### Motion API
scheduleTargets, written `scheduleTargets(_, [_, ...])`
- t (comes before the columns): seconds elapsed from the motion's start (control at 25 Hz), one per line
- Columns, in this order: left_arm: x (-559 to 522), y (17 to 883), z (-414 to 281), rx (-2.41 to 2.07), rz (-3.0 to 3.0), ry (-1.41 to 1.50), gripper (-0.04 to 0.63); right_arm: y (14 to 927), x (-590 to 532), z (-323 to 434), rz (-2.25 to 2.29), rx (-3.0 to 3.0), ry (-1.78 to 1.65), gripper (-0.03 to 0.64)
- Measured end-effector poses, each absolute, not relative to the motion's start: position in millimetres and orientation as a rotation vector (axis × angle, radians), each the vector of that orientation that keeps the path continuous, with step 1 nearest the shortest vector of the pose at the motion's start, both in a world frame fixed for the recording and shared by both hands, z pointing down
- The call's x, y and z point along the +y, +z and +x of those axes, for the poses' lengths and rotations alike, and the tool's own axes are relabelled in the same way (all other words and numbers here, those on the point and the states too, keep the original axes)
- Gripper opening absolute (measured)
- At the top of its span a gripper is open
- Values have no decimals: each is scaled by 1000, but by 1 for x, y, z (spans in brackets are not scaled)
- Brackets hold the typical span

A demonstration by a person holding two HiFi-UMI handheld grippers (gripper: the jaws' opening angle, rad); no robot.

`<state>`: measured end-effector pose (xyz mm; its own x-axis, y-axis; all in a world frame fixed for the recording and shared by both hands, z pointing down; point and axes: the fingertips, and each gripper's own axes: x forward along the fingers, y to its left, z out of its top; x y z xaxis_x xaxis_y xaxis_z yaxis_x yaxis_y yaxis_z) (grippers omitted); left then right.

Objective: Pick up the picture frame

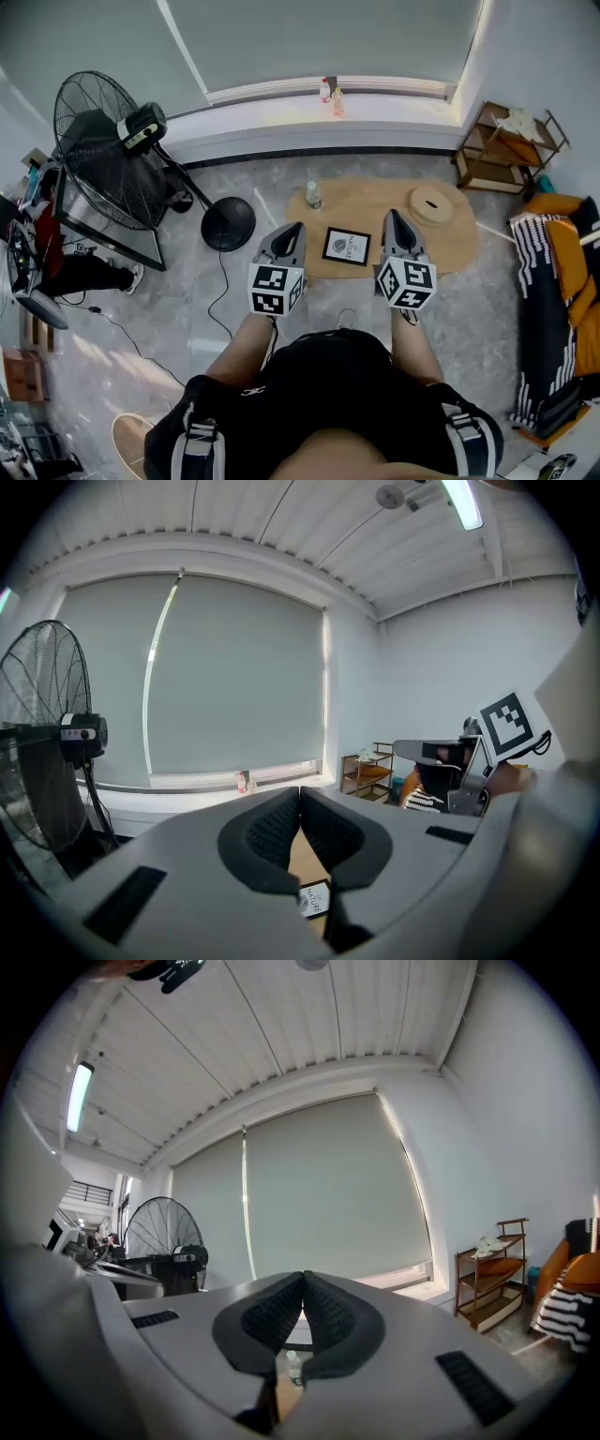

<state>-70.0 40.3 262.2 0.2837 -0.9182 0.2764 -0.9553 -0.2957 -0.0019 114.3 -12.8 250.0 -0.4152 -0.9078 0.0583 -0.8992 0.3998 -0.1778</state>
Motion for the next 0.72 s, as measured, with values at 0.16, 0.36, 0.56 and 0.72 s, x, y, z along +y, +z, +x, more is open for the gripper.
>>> scheduleTargets(0.16, [-11,265,-55,-1769,2350,338,21,257,-63,127,-1645,2625,-310,17])
scheduleTargets(0.36, [-52,268,-47,-1780,2320,313,21,259,-107,132,-1609,2664,-318,17])
scheduleTargets(0.56, [-81,273,-57,-1749,2325,320,21,265,-127,126,-1643,2665,-324,17])
scheduleTargets(0.72, [-109,270,-71,-1722,2386,319,21,261,-144,118,-1706,2615,-298,17])
